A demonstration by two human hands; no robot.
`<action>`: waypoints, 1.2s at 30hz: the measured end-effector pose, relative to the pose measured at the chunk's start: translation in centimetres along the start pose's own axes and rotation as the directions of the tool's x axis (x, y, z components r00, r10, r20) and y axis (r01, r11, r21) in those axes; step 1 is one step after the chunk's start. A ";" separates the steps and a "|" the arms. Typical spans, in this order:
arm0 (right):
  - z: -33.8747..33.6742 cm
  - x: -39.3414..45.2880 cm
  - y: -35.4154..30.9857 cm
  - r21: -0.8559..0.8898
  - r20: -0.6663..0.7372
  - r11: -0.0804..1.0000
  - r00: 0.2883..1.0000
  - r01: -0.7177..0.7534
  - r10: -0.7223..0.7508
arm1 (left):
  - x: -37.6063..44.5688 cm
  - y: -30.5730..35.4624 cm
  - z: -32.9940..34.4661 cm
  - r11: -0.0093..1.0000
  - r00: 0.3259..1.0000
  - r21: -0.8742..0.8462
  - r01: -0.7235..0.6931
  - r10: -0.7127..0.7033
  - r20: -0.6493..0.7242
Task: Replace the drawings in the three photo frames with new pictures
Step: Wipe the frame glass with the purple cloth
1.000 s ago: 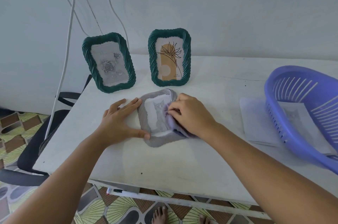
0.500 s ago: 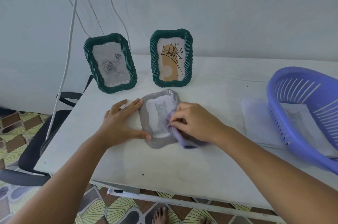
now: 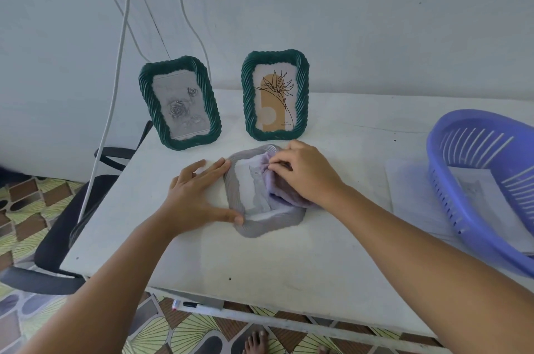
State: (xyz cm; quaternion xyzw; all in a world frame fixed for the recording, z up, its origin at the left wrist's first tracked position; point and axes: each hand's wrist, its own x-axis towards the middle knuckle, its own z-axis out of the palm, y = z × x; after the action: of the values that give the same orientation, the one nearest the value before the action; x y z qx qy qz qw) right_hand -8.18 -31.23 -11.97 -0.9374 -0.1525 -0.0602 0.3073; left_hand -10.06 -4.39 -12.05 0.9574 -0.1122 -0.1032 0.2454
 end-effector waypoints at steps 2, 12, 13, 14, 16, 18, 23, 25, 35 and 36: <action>-0.6 -0.9 0.5 0.091 -0.035 0.996 0.999 0.010 -0.007 | -0.1 0.1 -0.1 1.000 1.000 -0.006 0.005 -0.005 0.009; -0.8 -3.6 3.1 0.032 -0.038 0.999 0.999 -0.037 0.038 | -0.3 1.7 -1.4 0.994 0.992 -0.075 0.084 -0.077 0.101; -0.7 -3.7 3.2 0.038 -0.039 0.999 0.998 -0.037 0.039 | -0.3 1.9 -1.4 0.992 0.994 -0.092 0.088 -0.082 0.066; -0.7 -3.7 3.2 0.042 -0.041 0.998 0.998 -0.040 0.042 | -0.1 2.2 -1.4 0.992 0.997 -0.107 0.072 -0.072 0.006; -0.6 -3.7 3.3 0.050 -0.041 0.998 0.998 -0.049 0.051 | 0.4 2.9 -1.0 0.988 0.989 -0.151 0.019 -0.040 -0.139; -0.5 -3.6 3.4 0.061 -0.034 0.997 0.998 -0.054 0.056 | 0.9 5.0 -0.3 0.985 0.977 -0.170 0.010 -0.046 -0.209; -0.7 -3.5 3.4 0.086 -0.028 0.995 0.998 -0.058 0.061 | 1.9 9.8 1.9 0.993 0.988 -0.078 0.083 -0.092 -0.122; -0.8 -3.4 3.3 0.093 -0.035 0.994 0.997 -0.059 0.062 | 2.2 10.2 2.2 0.993 0.991 -0.091 0.075 -0.084 -0.106; -0.8 -1.9 1.7 0.131 -0.106 0.985 0.986 -0.113 0.127 | 0.7 6.5 -1.8 0.640 0.906 -0.745 0.186 -0.406 -0.123; -0.6 -1.8 1.5 0.122 -0.097 0.985 0.986 -0.121 0.134 | 0.2 5.5 -2.3 0.624 0.892 -0.761 0.180 -0.429 -0.141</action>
State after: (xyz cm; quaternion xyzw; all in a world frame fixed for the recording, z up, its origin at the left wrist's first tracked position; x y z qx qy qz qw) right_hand -9.37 -33.22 -12.66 -0.9214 -0.0790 -0.0807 0.3719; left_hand -10.16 -8.13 -7.39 0.7872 0.1444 -0.0287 0.5989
